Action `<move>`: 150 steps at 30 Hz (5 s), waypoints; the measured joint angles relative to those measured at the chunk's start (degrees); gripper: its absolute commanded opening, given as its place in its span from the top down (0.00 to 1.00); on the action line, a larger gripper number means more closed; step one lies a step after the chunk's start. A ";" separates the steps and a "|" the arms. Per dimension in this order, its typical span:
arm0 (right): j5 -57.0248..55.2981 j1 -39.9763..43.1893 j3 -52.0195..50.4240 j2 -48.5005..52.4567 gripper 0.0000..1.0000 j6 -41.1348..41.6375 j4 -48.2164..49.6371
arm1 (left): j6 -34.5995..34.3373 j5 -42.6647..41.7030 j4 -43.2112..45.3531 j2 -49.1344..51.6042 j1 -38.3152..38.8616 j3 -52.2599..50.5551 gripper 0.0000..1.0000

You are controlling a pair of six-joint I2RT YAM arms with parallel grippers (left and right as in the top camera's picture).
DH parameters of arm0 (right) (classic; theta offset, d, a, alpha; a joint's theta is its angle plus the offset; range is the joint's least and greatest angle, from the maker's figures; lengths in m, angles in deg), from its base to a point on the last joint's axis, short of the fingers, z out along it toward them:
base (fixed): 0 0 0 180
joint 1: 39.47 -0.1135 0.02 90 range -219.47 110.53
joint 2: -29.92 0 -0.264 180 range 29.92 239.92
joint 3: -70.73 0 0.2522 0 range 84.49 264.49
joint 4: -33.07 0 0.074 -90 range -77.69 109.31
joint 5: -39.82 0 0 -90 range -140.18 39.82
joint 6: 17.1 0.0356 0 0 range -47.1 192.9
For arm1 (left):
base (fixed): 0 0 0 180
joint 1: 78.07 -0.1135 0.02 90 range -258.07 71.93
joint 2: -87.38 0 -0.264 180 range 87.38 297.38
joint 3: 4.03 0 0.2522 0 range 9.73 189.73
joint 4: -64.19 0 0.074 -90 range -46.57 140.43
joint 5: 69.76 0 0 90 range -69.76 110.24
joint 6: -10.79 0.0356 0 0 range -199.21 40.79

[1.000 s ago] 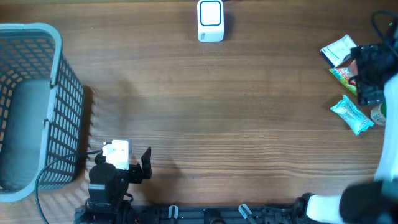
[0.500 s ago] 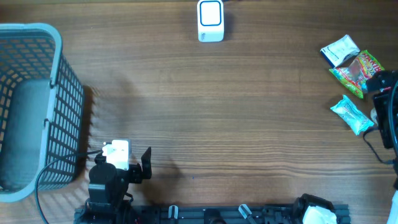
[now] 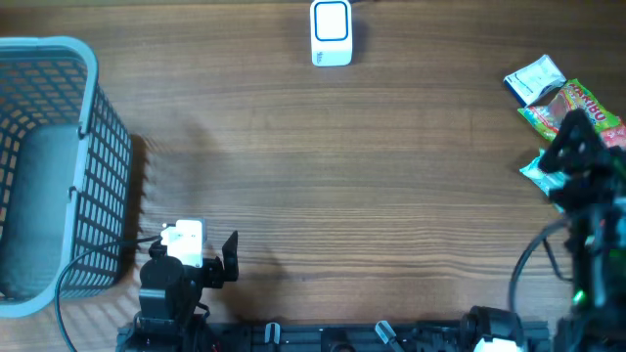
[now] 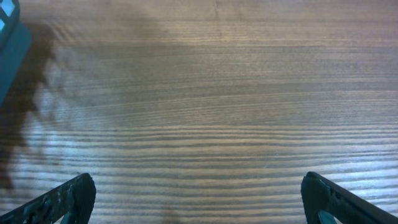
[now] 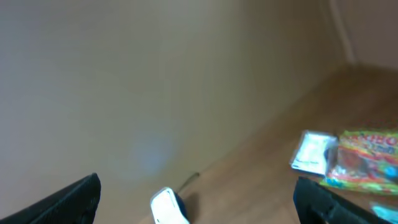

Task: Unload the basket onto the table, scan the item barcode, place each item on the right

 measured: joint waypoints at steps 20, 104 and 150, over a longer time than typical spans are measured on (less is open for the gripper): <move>0.92 -4.72 -53.05 -28.89 0.00 -7.43 41.59 | 0.00 0.00 -0.11 0.00 0.00 0.00 0.00; 4.59 -4.83 -56.08 -29.16 0.00 -33.07 28.15 | -0.02 -1.68 41.24 -0.04 -2.01 -10.78 0.00; 4.59 -4.83 -56.08 -29.16 0.00 -33.07 28.15 | -0.02 -1.73 41.27 -0.22 -2.01 -10.78 0.00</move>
